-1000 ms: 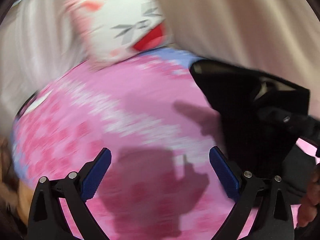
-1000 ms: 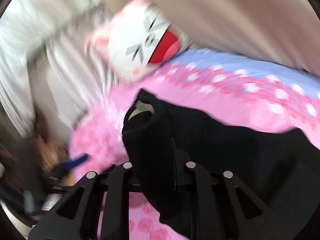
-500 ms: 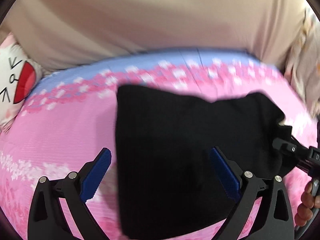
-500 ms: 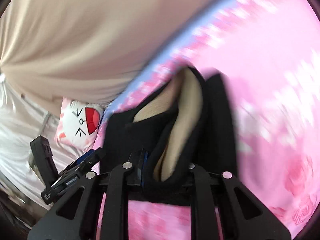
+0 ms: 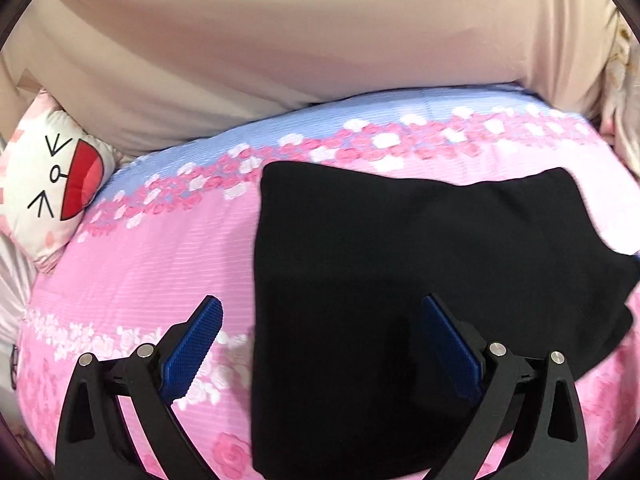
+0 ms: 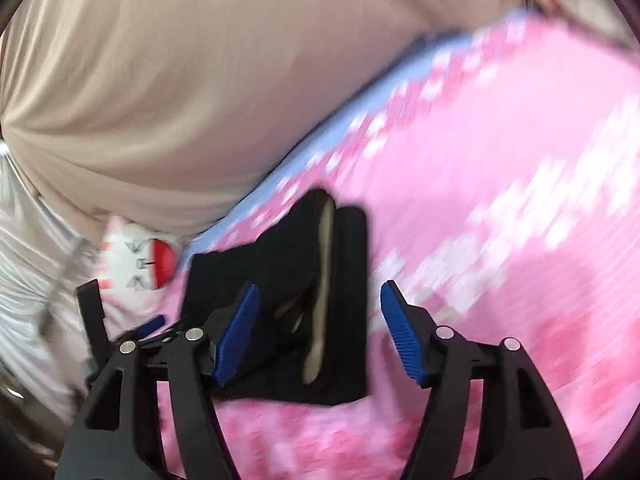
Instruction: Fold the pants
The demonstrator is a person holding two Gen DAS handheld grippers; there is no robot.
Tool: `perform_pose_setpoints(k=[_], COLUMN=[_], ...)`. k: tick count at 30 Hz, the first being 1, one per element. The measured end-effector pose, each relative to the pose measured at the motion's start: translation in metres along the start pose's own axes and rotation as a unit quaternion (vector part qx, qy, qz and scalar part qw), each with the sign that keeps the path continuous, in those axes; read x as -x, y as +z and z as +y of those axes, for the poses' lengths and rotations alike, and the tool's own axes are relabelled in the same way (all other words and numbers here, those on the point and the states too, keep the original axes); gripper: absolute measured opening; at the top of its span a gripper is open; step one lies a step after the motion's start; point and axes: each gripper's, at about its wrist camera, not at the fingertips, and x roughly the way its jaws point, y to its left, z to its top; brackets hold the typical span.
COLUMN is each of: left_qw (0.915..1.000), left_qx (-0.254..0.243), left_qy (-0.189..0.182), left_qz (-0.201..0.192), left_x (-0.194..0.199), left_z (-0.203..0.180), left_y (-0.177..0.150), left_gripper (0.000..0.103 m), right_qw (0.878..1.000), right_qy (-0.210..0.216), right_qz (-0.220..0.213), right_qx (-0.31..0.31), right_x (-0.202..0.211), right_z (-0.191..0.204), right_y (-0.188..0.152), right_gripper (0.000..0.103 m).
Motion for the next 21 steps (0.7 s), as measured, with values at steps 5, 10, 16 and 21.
perform_pose_setpoints(k=[5, 10, 16, 21], left_qw=[0.9978, 0.9995, 0.9987, 0.9971], left_qx=[0.042, 0.031, 0.042, 0.051], left_qy=[-0.032, 0.007, 0.021, 0.015], left_qz=[0.04, 0.001, 0.022, 0.055], left_x=[-0.026, -0.018, -0.061, -0.091], left_z=[0.012, 0.032, 0.057, 0.057], left_y=[-0.005, 0.022, 0.067, 0.081], left_gripper=[0.098, 0.098, 0.098, 0.098], right_qw=[0.996, 0.992, 0.989, 0.985], right_qy=[-0.042, -0.078, -0.083, -0.015], right_qz=[0.046, 0.06, 0.011, 0.089], right_qx=[0.06, 0.078, 0.12, 0.146], right_x=[-0.033, -0.043, -0.019, -0.094], right_z=[0.02, 0.004, 0.046, 0.099], right_y=[-0.008, -0.028, -0.001, 0.019], right_gripper=[0.05, 0.027, 0.027, 0.027])
